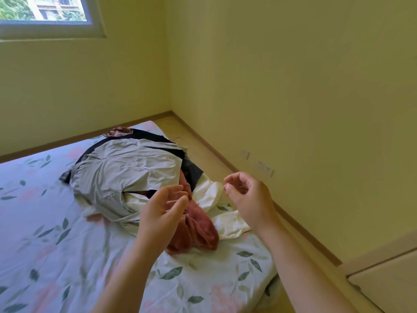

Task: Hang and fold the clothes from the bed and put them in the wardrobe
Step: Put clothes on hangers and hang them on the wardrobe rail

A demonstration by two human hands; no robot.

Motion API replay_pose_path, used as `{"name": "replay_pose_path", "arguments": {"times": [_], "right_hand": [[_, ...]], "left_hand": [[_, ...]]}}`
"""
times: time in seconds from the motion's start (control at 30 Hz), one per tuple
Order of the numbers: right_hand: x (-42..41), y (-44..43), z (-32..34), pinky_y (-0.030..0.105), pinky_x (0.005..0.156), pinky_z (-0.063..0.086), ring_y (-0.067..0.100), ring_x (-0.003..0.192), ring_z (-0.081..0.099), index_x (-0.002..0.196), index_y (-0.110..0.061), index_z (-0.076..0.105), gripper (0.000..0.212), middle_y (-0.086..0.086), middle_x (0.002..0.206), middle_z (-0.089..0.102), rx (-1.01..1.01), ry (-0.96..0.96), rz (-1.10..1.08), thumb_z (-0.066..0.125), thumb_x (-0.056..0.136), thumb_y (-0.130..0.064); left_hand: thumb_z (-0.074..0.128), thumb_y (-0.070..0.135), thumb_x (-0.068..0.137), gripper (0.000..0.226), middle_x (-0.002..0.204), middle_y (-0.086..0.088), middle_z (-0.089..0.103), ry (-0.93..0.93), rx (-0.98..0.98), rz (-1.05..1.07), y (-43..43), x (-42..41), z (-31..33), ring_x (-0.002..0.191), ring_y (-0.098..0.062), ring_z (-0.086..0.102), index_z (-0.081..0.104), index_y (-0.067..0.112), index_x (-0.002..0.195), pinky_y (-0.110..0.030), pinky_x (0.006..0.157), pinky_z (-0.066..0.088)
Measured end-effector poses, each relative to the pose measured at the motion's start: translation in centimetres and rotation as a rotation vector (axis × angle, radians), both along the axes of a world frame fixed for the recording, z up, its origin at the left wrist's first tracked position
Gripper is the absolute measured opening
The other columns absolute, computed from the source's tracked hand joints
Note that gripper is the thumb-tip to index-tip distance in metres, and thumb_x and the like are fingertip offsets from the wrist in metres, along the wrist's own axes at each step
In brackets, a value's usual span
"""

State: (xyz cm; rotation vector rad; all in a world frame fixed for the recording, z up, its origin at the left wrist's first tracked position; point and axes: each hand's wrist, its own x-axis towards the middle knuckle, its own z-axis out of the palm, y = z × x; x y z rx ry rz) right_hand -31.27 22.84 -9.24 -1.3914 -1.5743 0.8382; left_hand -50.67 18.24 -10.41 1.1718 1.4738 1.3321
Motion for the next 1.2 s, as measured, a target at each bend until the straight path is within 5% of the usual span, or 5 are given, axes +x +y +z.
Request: {"name": "replay_pose_path", "arguments": {"times": [0.33, 0.6, 0.9, 1.2], "right_hand": [[4.7, 5.6, -1.4, 0.028, 0.071, 0.059, 0.010, 0.076, 0.068, 0.087, -0.031, 0.065, 0.015, -0.004, 0.082, 0.072, -0.030, 0.053, 0.029, 0.064, 0.091, -0.017], [16.1, 12.7, -3.5, 0.019, 0.070, 0.054, 0.009, 0.081, 0.068, 0.091, -0.028, 0.066, 0.012, -0.007, 0.085, 0.071, -0.079, 0.054, 0.084, 0.063, 0.092, -0.016], [28.7, 22.7, -1.2, 0.016, 0.067, 0.055, 0.004, 0.077, 0.067, 0.091, -0.029, 0.067, 0.010, -0.010, 0.082, 0.071, -0.057, 0.002, 0.176, 0.063, 0.092, -0.019], [28.3, 26.7, -1.5, 0.016, 0.065, 0.054, 0.003, 0.077, 0.066, 0.091, -0.030, 0.066, 0.010, -0.012, 0.082, 0.071, -0.059, -0.002, 0.257, 0.065, 0.091, -0.021]], "left_hand": [[0.066, 0.013, 0.089, 0.021, 0.097, 0.004, 0.073, 0.091, -0.007, 0.052, 4.9, 3.6, -0.4, 0.085, -0.006, 0.070, 0.067, 0.021, 0.108, -0.016, 0.063, 0.054], [0.067, 0.017, 0.089, 0.022, 0.098, 0.005, 0.073, 0.107, -0.065, 0.079, 11.7, 16.4, -2.7, 0.089, -0.005, 0.069, 0.066, 0.022, 0.111, -0.026, 0.079, 0.055], [0.067, 0.018, 0.089, 0.020, 0.095, 0.007, 0.073, 0.097, -0.055, 0.169, 19.6, 29.8, -1.2, 0.086, -0.001, 0.068, 0.066, 0.025, 0.108, -0.009, 0.067, 0.050], [0.067, 0.018, 0.089, 0.022, 0.097, 0.008, 0.072, 0.081, -0.038, 0.246, 22.4, 29.7, -1.6, 0.088, -0.003, 0.068, 0.065, 0.023, 0.110, -0.021, 0.073, 0.052]]}}
